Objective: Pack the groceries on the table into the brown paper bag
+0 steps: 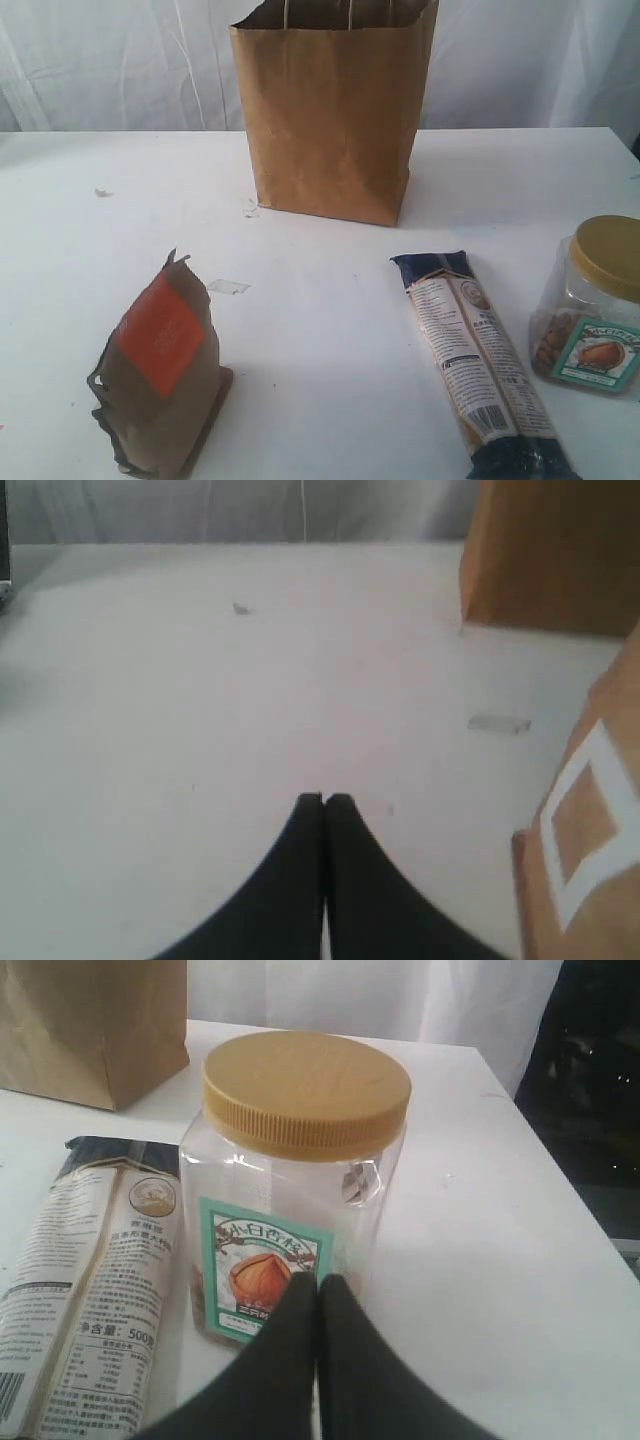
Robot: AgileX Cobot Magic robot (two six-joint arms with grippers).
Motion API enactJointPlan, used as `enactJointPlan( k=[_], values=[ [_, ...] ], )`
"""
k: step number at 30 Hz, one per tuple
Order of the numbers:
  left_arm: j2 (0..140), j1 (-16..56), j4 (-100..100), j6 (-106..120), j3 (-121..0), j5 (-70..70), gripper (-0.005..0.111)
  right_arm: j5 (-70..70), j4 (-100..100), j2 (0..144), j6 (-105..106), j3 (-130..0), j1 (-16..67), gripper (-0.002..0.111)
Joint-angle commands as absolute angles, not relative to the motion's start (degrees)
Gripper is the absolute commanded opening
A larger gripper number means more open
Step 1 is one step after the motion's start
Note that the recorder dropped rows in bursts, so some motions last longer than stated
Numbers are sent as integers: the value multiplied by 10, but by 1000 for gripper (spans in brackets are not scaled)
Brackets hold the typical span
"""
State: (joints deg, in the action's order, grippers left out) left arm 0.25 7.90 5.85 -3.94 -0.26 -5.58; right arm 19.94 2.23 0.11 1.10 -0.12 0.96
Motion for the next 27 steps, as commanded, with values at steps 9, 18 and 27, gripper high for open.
enactJointPlan(
  k=[9,18,27],
  values=[
    [0,81,45,-19,-42,589,0,200,26,0,8,0,5,0],
    [98,81,-153,-15,-235,285,0,200,26,0,8,0,5,0],
    [425,81,-193,-11,-253,10,0,200,25,0,8,0,5,0]
  ],
)
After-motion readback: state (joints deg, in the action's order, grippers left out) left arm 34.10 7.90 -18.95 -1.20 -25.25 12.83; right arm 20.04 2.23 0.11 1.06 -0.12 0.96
